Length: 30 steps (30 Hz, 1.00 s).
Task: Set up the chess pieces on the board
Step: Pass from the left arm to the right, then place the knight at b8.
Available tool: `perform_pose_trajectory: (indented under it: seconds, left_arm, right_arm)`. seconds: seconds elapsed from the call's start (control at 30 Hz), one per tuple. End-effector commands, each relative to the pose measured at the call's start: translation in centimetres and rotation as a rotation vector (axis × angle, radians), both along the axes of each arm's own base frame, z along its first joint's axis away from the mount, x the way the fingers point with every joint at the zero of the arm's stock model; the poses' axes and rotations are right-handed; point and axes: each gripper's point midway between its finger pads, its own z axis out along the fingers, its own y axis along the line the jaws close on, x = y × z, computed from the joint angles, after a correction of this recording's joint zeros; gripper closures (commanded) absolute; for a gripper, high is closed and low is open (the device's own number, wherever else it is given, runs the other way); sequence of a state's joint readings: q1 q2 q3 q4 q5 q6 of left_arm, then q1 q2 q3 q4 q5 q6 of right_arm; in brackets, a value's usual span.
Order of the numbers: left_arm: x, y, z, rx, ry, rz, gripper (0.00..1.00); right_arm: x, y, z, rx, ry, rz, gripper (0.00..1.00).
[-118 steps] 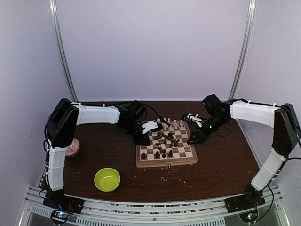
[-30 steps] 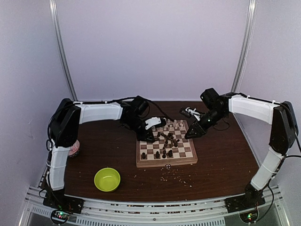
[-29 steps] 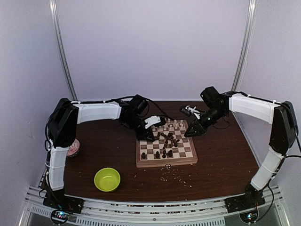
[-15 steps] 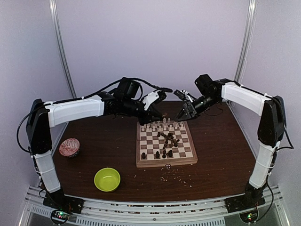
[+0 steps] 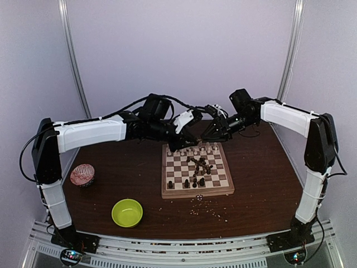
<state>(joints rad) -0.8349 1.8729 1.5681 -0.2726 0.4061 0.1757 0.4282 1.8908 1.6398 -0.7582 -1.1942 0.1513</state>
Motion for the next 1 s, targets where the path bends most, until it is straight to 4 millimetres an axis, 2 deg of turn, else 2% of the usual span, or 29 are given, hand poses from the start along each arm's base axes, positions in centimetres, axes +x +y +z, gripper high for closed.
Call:
perform_pose_trajectory:
  seconds: [0.0, 0.37, 0.43, 0.5, 0.6, 0.83, 0.97]
  left_arm:
    - [0.4, -0.9, 2.2, -0.060, -0.048, 0.006, 0.82]
    - [0.4, -1.1, 2.2, -0.059, -0.052, 0.011, 0.82]
    - [0.5, -1.1, 2.0, -0.055, -0.050, 0.018, 0.78]
    - [0.9, -1.0, 1.9, -0.047, -0.046, 0.049, 0.70]
    - [1.3, -0.4, 1.3, -0.020, -0.035, 0.093, 0.62]
    - [0.4, 2.4, -0.3, -0.027, 0.026, 0.161, 0.60]
    - [0.9, 4.9, -0.9, -0.059, 0.072, 0.255, 0.60]
  right_arm:
    - [-0.7, 0.9, 1.7, 0.070, 0.003, 0.021, 0.65]
    - [-0.9, 1.6, 1.6, 0.109, 0.041, 0.022, 0.87]
    - [-0.9, 1.5, 1.4, 0.106, 0.033, 0.021, 0.92]
    - [-0.9, 1.2, 1.4, 0.090, -0.007, 0.023, 0.94]
    - [-1.3, -0.4, 0.9, -0.016, -0.147, 0.056, 0.96]
    - [-3.8, -6.4, -3.7, -0.384, -0.435, 0.114, 0.96]
    - [-5.8, -8.8, -7.0, -0.539, -0.540, 0.180, 0.96]
